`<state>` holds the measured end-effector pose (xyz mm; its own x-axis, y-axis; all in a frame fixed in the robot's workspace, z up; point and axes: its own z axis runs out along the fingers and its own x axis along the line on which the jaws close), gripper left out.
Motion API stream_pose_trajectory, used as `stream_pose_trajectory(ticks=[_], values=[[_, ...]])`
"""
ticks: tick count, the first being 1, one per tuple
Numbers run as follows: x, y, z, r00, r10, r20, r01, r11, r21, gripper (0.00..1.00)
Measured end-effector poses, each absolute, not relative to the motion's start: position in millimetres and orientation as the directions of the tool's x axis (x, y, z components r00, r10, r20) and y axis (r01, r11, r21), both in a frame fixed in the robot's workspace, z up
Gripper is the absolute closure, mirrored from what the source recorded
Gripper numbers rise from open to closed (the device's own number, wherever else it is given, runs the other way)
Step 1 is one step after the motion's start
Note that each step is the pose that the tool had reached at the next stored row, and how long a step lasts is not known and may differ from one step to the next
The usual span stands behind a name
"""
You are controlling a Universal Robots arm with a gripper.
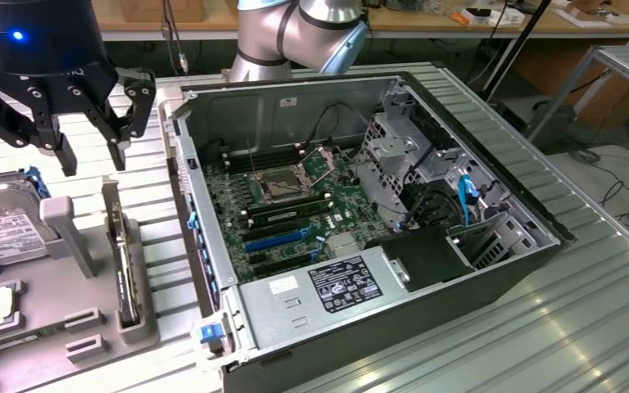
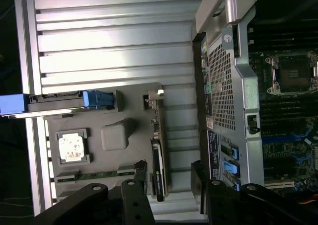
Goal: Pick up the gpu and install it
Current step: 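Pick up the gpu and move the gpu toward the slot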
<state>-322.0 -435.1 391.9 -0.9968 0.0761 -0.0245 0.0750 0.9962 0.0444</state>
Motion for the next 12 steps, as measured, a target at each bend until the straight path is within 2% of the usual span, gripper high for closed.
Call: stream_pose_trajectory(ticks=[7,12], values=[[-322,-435,392,-0.997,0.076,-0.024,0.075,0.996,0.044,0.52],[-322,-435,374,-0.998,0.053,-0.019,0.052,0.998,0.044,0.52]])
